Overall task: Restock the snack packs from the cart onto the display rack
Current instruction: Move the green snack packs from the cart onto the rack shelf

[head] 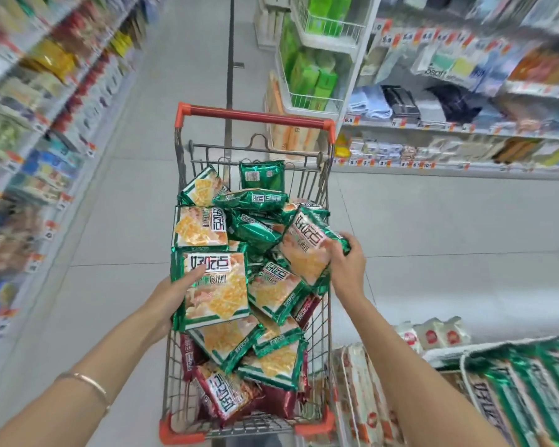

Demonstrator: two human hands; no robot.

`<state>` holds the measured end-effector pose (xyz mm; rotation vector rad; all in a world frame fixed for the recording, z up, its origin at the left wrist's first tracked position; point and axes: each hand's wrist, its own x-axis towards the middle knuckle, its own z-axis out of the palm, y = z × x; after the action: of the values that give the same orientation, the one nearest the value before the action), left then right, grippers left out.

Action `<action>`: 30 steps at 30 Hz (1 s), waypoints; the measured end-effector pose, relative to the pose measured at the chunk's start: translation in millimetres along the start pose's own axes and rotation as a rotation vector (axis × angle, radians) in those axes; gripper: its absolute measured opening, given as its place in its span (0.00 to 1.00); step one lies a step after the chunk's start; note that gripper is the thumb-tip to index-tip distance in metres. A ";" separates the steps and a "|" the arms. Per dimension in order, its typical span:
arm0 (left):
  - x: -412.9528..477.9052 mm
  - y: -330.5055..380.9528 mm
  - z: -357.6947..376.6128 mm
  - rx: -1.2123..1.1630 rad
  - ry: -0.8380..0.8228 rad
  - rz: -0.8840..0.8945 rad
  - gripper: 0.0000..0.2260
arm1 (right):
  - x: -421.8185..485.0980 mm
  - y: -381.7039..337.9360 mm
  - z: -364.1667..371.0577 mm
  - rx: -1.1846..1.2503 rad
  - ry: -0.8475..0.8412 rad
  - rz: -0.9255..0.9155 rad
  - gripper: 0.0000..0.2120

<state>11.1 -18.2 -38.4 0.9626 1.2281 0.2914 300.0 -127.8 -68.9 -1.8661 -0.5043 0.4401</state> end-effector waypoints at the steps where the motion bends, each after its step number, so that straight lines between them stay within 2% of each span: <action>1: 3.9 -2.8 -1.8 0.013 0.019 0.026 0.48 | -1.0 -5.2 -6.9 0.110 -0.010 0.023 0.14; 3: 7.3 -5.8 1.0 0.034 0.039 0.048 0.57 | -7.8 -19.4 -16.8 0.263 -0.113 0.122 0.13; 4: -6.5 2.3 10.9 0.064 0.027 0.054 0.56 | -14.8 -25.5 -18.0 0.273 -0.202 0.199 0.15; 6: -31.5 14.1 32.6 0.126 -0.035 0.068 0.49 | -34.9 -32.0 -16.3 0.257 -0.339 0.329 0.26; 8: -54.2 17.7 50.0 0.182 -0.160 0.046 0.48 | -62.5 -30.8 -13.9 0.192 -0.330 0.353 0.39; 9: -64.1 16.9 54.9 0.174 -0.233 0.027 0.52 | -78.4 -31.4 -15.4 0.166 -0.311 0.348 0.42; 12: -90.7 3.8 61.5 0.175 -0.424 0.000 0.73 | -127.9 -38.3 -28.8 0.049 -0.275 0.292 0.34; 14: -105.0 -6.6 66.0 0.242 -0.476 0.045 0.76 | -156.8 -39.9 -44.1 0.017 -0.230 0.359 0.41; 16: -122.8 -17.4 74.4 0.249 -0.513 0.083 0.66 | -180.6 -33.9 -67.2 0.109 -0.292 0.428 0.52; 17: -130.9 -22.2 79.5 0.245 -0.530 0.091 0.55 | -191.5 -28.8 -81.7 0.140 -0.322 0.432 0.52; 18: -140.2 -25.1 85.3 0.241 -0.538 0.085 0.41 | -212.8 -39.0 -97.8 0.168 -0.366 0.429 0.48; 19: -148.7 -27.0 92.1 0.258 -0.555 0.088 0.32 | -231.1 -47.0 -113.6 0.187 -0.379 0.410 0.41; 20: -156.4 -28.8 100.2 0.290 -0.581 0.097 0.30 | -245.8 -50.1 -130.3 0.212 -0.373 0.379 0.33; 21: -162.5 -30.8 111.2 0.319 -0.605 0.120 0.37 | -255.1 -45.7 -149.6 0.243 -0.347 0.350 0.25; 22: -171.6 -33.2 124.8 0.362 -0.629 0.149 0.47 | -265.1 -45.6 -168.5 0.264 -0.286 0.330 0.21; 23: -175.5 -37.4 141.2 0.413 -0.644 0.174 0.55 | -275.8 -45.8 -188.1 0.277 -0.221 0.326 0.24; 24: -188.1 -40.6 159.1 0.450 -0.682 0.192 0.57 | -286.6 -45.9 -205.0 0.299 -0.155 0.328 0.32; 26: -216.9 -46.2 197.6 0.543 -0.784 0.257 0.43 | -305.7 -37.5 -244.8 0.358 -0.018 0.342 0.54; 27: -237.0 -47.5 217.4 0.598 -0.816 0.313 0.36 | -317.8 -32.1 -266.8 0.382 0.051 0.335 0.58; 28: -253.3 -49.9 237.3 0.666 -0.839 0.374 0.33 | -333.3 -29.6 -288.0 0.390 0.125 0.317 0.59; 30: -282.7 -60.8 278.0 0.785 -0.940 0.482 0.38 | -362.6 -14.2 -332.8 0.402 0.279 0.263 0.62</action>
<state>138.7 -369.3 107.6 1.7981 0.1879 -0.2988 168.3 -579.5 76.3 -1.5710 0.0226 0.4107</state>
